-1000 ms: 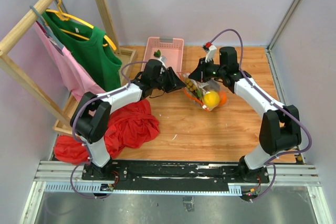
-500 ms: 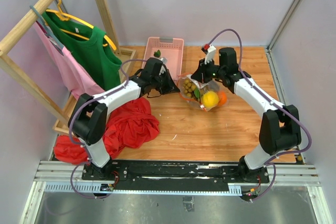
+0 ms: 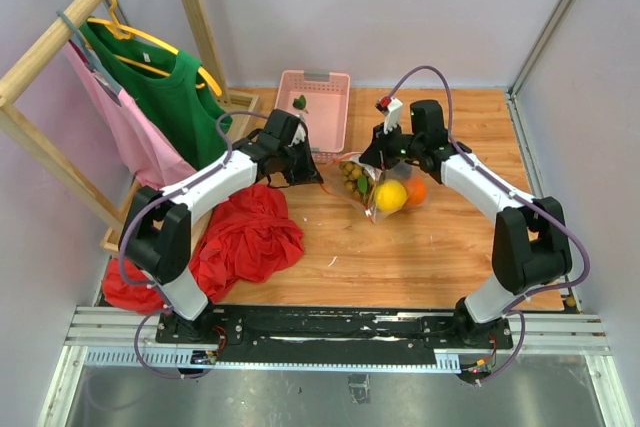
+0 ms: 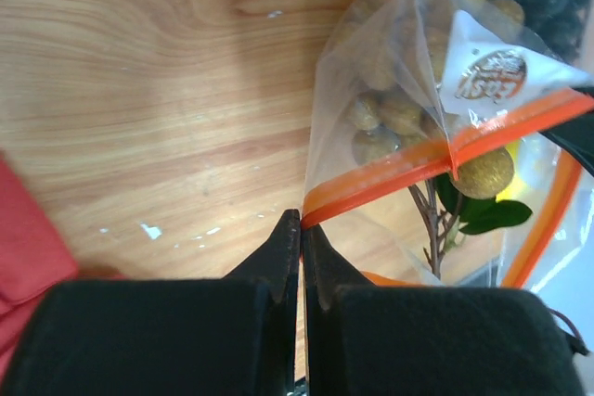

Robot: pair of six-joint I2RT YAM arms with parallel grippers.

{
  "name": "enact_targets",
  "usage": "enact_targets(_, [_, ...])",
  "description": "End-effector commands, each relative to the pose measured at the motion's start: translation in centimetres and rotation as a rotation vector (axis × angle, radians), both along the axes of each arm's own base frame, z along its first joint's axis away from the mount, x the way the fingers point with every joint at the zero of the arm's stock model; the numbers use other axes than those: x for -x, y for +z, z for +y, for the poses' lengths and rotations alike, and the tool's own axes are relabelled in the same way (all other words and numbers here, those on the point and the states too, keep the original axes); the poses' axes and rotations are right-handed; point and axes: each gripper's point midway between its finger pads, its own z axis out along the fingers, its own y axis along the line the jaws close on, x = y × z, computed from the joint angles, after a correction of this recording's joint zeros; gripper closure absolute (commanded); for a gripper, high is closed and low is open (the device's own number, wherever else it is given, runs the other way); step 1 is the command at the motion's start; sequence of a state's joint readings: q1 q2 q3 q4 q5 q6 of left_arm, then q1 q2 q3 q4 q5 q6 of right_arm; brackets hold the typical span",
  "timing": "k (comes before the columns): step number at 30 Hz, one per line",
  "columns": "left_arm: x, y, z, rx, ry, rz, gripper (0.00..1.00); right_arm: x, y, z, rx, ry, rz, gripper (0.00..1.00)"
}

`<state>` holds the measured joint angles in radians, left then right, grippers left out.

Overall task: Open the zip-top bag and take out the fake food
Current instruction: Open the zipper of the food storage bag at the center of the board, then pick up the fake fruit from the zipper food storage bag.

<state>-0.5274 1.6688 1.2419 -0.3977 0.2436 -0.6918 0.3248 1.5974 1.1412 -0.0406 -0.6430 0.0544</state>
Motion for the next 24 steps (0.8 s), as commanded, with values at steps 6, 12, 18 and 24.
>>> enact_targets(6, [-1.4,5.5,3.5,-0.088,0.092,-0.192,0.67,1.5,1.3,2.0,-0.082,0.092,-0.02,0.99])
enact_targets(12, [-0.5,11.4,0.9,0.146,0.009,-0.347,0.54,1.6,1.3,2.3,-0.083,0.096,-0.017,0.99])
enact_targets(18, [0.9,12.6,-3.6,0.318,-0.098,-0.256,0.49,1.7,1.3,2.4,-0.086,0.097,-0.014,0.99])
enact_targets(24, [0.7,8.3,-5.8,0.156,-0.09,-0.141,0.48,1.6,1.4,2.4,-0.086,0.093,-0.015,0.99])
